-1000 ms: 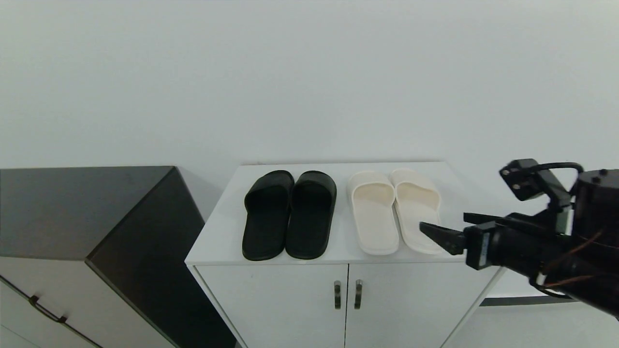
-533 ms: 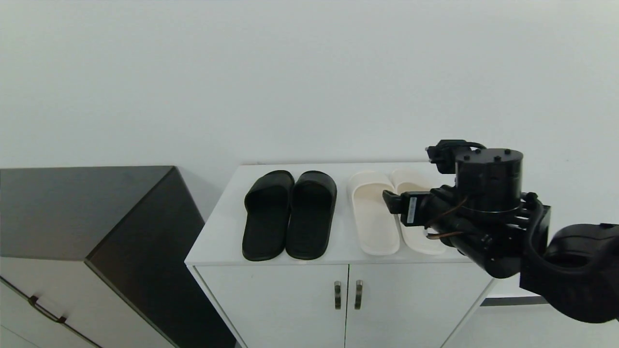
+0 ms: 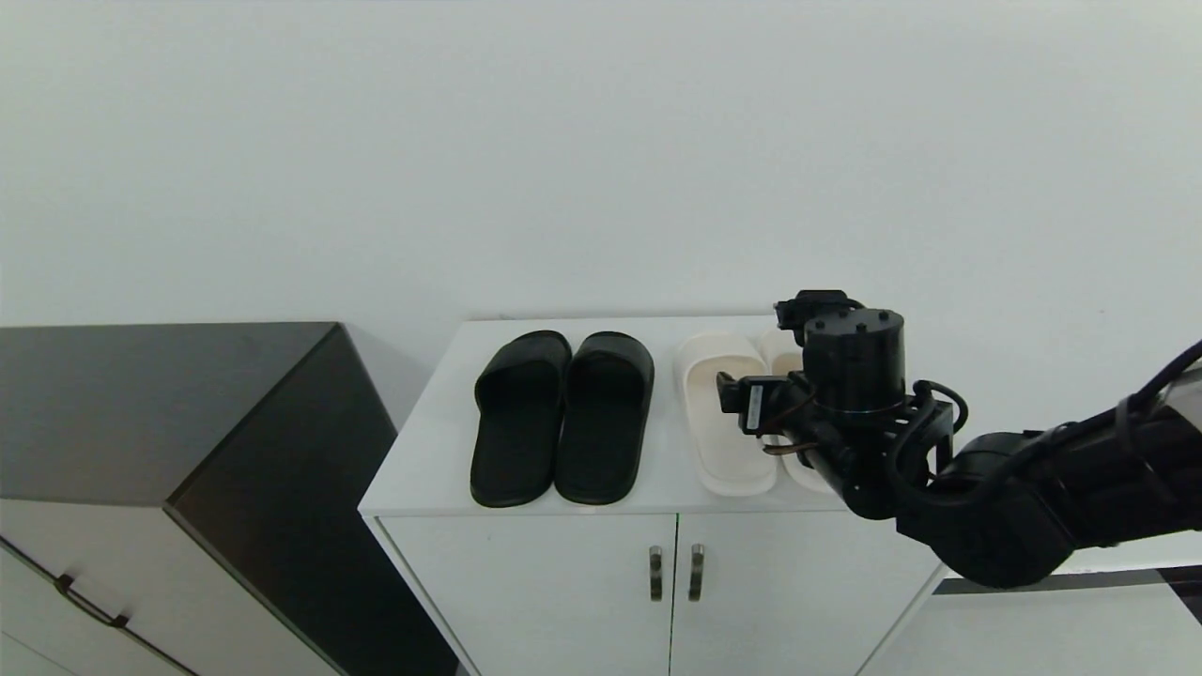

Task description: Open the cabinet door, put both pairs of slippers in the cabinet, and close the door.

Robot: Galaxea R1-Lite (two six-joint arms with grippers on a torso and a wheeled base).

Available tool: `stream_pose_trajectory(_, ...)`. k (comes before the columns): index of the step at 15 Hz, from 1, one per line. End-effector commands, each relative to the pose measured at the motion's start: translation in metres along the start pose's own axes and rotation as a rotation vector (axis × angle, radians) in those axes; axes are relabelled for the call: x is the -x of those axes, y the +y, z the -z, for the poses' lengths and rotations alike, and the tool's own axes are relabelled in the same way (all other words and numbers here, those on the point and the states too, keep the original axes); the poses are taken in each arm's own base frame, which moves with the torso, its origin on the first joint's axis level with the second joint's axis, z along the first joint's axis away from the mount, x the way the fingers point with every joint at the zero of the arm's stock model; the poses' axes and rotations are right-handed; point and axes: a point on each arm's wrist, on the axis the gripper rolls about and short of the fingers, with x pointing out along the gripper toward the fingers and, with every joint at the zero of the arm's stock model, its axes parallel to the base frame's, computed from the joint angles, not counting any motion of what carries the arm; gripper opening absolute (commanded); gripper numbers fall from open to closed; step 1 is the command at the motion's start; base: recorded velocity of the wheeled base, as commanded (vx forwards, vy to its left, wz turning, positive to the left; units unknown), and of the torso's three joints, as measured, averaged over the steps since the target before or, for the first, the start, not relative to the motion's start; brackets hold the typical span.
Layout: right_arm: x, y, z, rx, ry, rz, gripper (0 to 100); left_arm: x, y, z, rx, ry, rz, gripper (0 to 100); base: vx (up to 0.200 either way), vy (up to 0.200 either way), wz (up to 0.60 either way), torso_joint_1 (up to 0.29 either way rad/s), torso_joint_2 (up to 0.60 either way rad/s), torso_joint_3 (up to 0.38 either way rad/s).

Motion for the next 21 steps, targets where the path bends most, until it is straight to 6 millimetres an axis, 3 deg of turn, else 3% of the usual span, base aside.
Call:
stream_pose_trajectory(1, -0.018, -0.001, 0.009, 0.008, 0.013, 0.027, 100, 0.0, 0.0, 0.0, 0.0, -0.001, -0.001, 0, 0.0, 0.0, 0.0, 0.0, 0.0, 0.0)
stream_pose_trajectory(9, -0.056, 0.005, 0.007, 0.025, -0.027, 0.057, 100, 0.0, 0.0, 0.0, 0.0, 0.001, -0.001, 0, 0.0, 0.0, 0.0, 0.0, 0.0, 0.0)
stream_pose_trajectory(10, -0.058, 0.005, 0.009, 0.026, -0.025, 0.058, 0, 0.0, 0.0, 0.0, 0.0, 0.001, -0.001, 0, 0.0, 0.0, 0.0, 0.0, 0.0, 0.0)
stream_pose_trajectory(14, -0.062, 0.006, 0.006, 0.028, -0.038, 0.061, 0, 0.0, 0.0, 0.0, 0.0, 0.001, -0.001, 0, 0.0, 0.0, 0.0, 0.0, 0.0, 0.0)
stream_pose_trajectory(17, -0.055, 0.001, -0.009, 0.051, -0.083, 0.064, 0, 0.0, 0.0, 0.0, 0.0, 0.001, -0.001, 0, 0.0, 0.0, 0.0, 0.0, 0.0, 0.0)
stream_pose_trajectory(19, -0.034, -0.004, -0.024, 0.062, -0.11, 0.05, 0, 0.0, 0.0, 0.0, 0.0, 0.001, -0.001, 0, 0.0, 0.0, 0.0, 0.0, 0.0, 0.0)
stream_pose_trajectory(21, 0.001, 0.001, -0.03, 0.072, -0.105, -0.017, 0, 0.0, 0.0, 0.0, 0.0, 0.001, -0.001, 0, 0.0, 0.0, 0.0, 0.0, 0.0, 0.0)
